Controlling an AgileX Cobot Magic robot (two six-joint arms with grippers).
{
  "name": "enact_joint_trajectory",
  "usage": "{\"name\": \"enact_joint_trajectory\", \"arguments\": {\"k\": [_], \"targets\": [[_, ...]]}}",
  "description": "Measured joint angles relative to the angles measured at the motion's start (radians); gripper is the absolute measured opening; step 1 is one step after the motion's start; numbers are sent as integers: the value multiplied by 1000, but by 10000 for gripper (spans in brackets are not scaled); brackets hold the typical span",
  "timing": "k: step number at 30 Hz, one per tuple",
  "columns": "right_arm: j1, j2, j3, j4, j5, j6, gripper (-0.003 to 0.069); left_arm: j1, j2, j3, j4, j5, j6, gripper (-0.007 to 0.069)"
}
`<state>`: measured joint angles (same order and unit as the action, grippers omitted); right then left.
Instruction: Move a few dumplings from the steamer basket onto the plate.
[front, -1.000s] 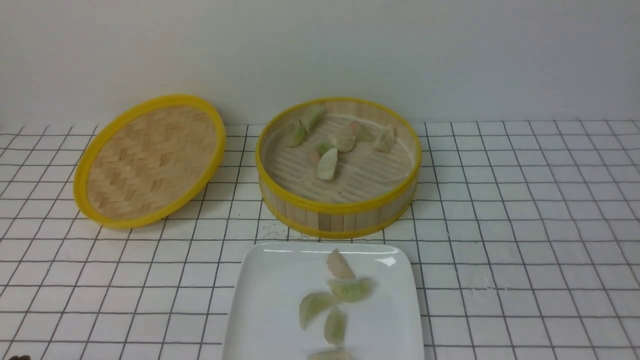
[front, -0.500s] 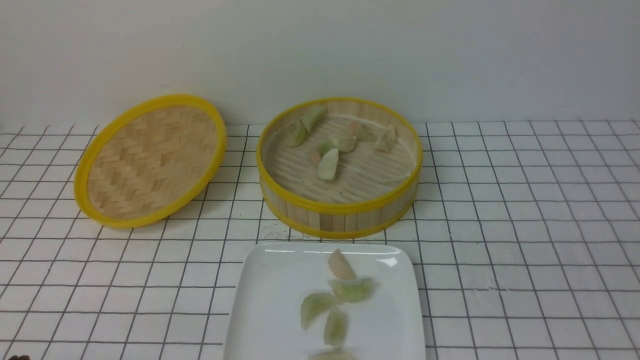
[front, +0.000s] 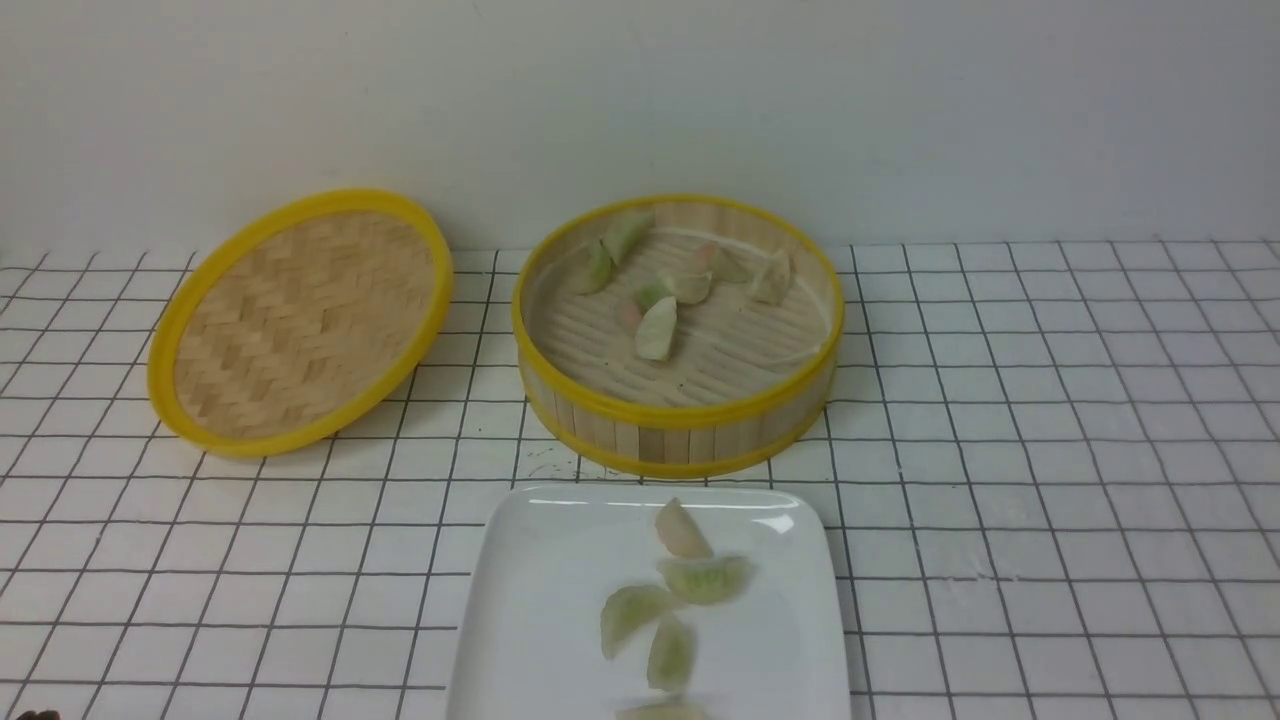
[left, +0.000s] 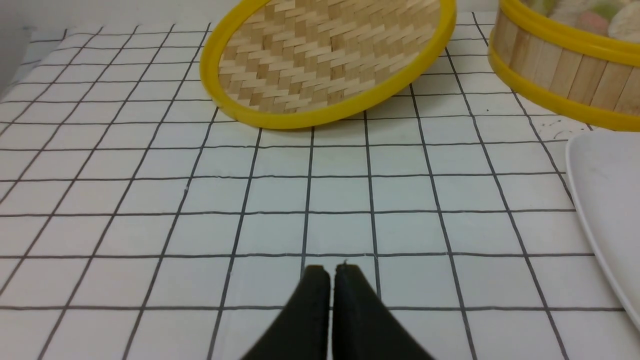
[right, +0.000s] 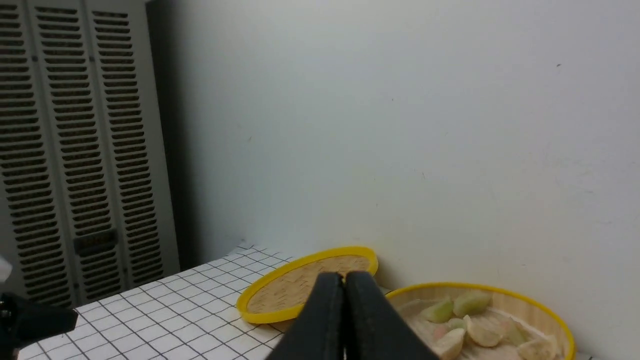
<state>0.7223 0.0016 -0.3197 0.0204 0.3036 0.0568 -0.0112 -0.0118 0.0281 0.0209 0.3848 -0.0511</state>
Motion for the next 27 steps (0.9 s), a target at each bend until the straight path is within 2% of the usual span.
{"name": "enact_joint_trajectory", "arguments": {"k": [4, 7, 8, 11, 12, 16, 21, 27], "targets": [[-15, -10, 18, 3, 0, -13, -12, 0, 0, 0, 0, 0, 0, -6], [-94, -13, 52, -1, 2, -14, -12, 0, 0, 0, 0, 0, 0, -6], [-141, -13, 73, -1, 5, -14, -12, 0, 0, 0, 0, 0, 0, -6], [-397, -13, 167, -5, 22, -14, -12, 0, 0, 0, 0, 0, 0, -6], [-411, -13, 173, -5, 23, -14, -12, 0, 0, 0, 0, 0, 0, -6], [-644, -13, 329, -6, 47, -14, -12, 0, 0, 0, 0, 0, 0, -6], [-705, -13, 343, -3, 77, -14, -12, 0, 0, 0, -2, 1, 0, -6], [-723, -13, 343, -1, 78, -14, -12, 0, 0, 0, -2, 1, 0, -6]]}}
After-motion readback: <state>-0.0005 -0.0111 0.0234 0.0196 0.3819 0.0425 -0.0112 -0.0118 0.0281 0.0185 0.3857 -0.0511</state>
